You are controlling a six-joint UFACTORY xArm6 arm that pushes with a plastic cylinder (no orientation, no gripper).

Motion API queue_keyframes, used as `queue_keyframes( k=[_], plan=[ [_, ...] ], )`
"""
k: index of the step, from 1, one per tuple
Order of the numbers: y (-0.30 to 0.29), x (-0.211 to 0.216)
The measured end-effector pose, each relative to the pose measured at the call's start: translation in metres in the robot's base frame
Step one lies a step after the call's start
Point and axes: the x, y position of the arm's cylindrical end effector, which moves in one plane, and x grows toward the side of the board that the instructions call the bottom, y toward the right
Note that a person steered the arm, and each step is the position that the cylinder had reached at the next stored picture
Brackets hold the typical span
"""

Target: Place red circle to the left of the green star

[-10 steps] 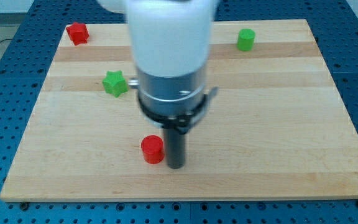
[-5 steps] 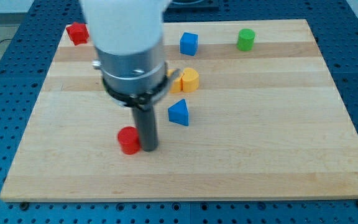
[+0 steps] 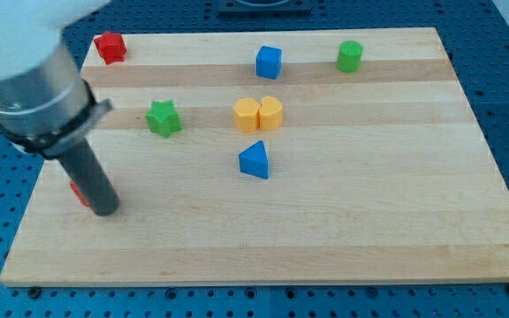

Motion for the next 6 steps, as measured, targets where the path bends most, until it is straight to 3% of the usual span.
queue_keyframes(
  k=[6],
  plan=[
    [-0.039, 0.012]
  ],
)
